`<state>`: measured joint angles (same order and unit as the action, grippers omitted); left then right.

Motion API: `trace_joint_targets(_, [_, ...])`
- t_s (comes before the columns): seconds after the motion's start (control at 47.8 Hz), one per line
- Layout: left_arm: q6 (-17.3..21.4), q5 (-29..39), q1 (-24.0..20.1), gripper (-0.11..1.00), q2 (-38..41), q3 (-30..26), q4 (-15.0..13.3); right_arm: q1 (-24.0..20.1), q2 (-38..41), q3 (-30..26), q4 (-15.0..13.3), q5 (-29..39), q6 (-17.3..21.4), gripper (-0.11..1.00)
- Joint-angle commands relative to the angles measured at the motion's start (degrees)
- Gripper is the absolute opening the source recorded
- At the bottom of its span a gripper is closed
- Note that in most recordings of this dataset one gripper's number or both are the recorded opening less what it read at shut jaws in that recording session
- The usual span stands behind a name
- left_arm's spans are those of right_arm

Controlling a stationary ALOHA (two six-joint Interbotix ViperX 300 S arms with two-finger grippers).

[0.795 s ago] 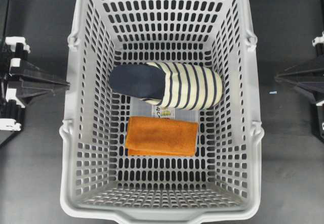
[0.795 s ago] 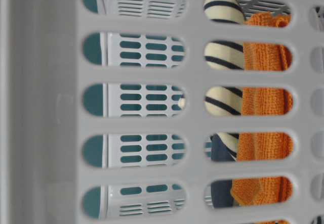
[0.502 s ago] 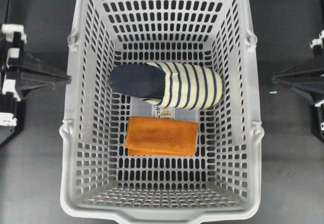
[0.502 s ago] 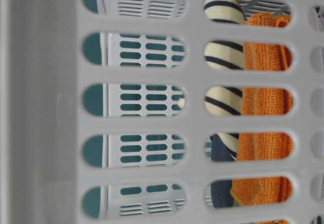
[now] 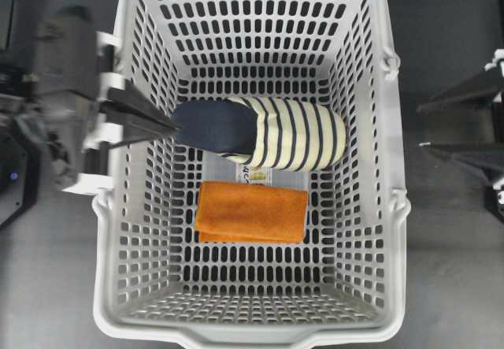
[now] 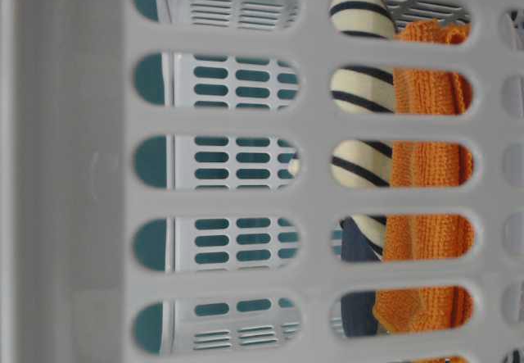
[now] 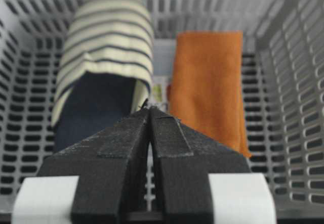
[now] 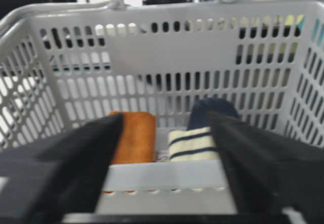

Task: Pick up the orange cloth from the shopping basket with the left arm.
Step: 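Move the left gripper over the basket toward the orange cloth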

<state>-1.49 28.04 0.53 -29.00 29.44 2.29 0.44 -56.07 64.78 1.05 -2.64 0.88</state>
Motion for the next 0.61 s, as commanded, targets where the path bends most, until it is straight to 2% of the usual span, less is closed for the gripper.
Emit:
trace_joint_targets(0.0, [-0.1,3.7,1.0,0.03,4.9,-5.6,0.2,0.1,0.2,-1.5,0.3,0.3,0.2,0.74])
trace_joint_targets(0.063, [-0.4,5.9,1.6,0.14,7.8,-8.1,0.2,0.1,0.2,-1.5,0.3,0.7,0.2,0.79])
trace_joint_targets(0.272, [-0.2,14.4,4.0,0.73,17.8,-17.0,0.2,0.1,0.0,-1.2,0.2,0.8,0.1,0.75])
trace_joint_targets(0.335, [-0.2,16.2,4.5,0.85,20.6,-19.4,0.2,0.1,-0.1,-1.2,0.3,0.8,0.1,0.76])
trace_joint_targets(0.398, [-0.2,17.5,5.1,0.90,23.3,-21.5,0.2,0.1,-0.2,-1.2,0.3,0.8,0.1,0.76])
trace_joint_targets(0.586, [-0.2,19.3,6.8,0.88,31.3,-25.0,0.2,0.1,-0.3,-1.1,0.2,0.5,0.1,0.76])
